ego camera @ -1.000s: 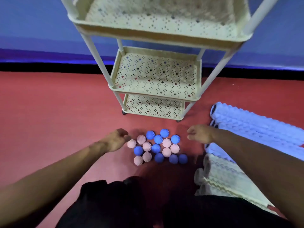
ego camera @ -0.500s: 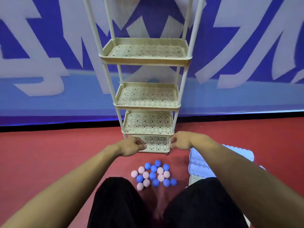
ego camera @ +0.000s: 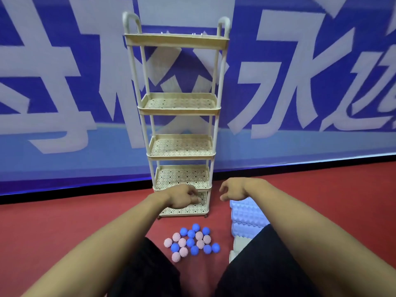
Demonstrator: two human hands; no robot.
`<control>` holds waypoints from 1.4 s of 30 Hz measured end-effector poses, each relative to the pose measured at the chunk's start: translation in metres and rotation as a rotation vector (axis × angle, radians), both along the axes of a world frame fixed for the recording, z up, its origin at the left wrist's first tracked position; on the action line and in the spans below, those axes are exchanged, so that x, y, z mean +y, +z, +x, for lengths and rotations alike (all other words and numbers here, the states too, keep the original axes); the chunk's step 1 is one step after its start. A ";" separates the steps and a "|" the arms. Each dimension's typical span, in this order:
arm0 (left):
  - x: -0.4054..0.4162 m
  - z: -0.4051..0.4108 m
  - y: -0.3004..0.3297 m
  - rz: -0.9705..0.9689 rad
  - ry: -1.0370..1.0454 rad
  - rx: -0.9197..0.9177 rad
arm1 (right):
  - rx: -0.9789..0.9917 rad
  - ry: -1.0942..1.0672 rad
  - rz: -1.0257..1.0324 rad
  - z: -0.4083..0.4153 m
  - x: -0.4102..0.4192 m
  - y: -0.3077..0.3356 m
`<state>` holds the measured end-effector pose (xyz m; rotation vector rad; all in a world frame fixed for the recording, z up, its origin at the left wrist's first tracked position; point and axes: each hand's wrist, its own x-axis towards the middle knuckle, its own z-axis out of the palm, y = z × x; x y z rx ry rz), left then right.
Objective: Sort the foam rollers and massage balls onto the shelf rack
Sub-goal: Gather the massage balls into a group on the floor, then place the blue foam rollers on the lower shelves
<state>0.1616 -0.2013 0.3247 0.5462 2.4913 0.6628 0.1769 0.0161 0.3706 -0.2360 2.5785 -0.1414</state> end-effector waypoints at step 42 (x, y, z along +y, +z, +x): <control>0.183 -0.018 -0.144 0.064 0.080 -0.073 | -0.060 -0.399 -0.108 0.031 0.234 -0.153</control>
